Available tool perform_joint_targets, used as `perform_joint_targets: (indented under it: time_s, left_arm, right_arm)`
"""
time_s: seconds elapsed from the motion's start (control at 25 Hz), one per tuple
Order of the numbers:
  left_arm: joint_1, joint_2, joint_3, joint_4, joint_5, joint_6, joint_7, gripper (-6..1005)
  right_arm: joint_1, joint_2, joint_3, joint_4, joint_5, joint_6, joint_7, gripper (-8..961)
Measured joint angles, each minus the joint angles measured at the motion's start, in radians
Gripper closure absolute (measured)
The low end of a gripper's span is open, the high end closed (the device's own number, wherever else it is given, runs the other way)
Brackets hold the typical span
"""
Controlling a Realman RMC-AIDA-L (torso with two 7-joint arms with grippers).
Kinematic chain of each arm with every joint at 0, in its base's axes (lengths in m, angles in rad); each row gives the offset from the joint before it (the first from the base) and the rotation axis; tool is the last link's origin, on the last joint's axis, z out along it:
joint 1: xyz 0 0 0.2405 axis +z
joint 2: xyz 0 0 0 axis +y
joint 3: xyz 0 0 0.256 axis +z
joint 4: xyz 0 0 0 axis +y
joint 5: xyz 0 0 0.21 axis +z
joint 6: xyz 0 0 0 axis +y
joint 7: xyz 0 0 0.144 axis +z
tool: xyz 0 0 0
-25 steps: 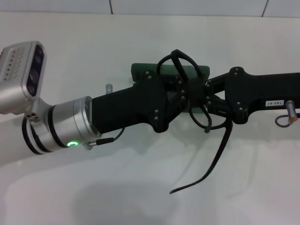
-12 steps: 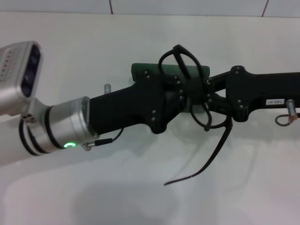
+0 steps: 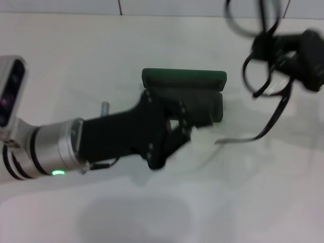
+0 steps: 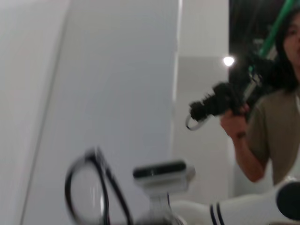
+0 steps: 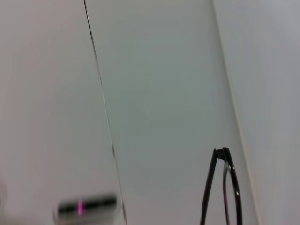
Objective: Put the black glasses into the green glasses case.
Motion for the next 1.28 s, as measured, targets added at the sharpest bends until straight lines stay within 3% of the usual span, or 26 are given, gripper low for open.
perform_joint_targets:
  time_s: [0.2,0.32,0.44,0.56,0.76,1.28]
  left_arm:
    - [-0.035,-0.005,0.001,0.0,0.127,0.004,0.009,977]
    - [-0.062,-0.016,0.026,-0.001,0.152,0.023,0.017,977]
    - [-0.073,-0.021,0.075,-0.007,0.095,0.031,0.037,977]
    - [-0.061,-0.023,0.114,-0.013,-0.015,0.032,0.05,976]
    - [-0.04,-0.016,0.114,-0.054,-0.127,0.025,0.039,976]
    - [-0.044,-0.014,0.115,-0.094,-0.201,-0.092,-0.038,976]
  right_arm:
    - [-0.004,-0.001,0.039,0.0,0.124,-0.055,-0.017,786]
    - [0.016,0.006,0.002,0.015,0.137,-0.015,-0.053,784]
    - [0.045,0.007,-0.06,0.058,0.138,0.041,-0.087,782]
    - [0.115,0.008,-0.248,0.166,0.135,0.199,-0.161,780]
    - [0.129,0.011,-0.411,0.165,0.138,0.309,-0.173,776]
    - [0.138,0.01,-0.473,0.163,0.139,0.32,-0.163,768]
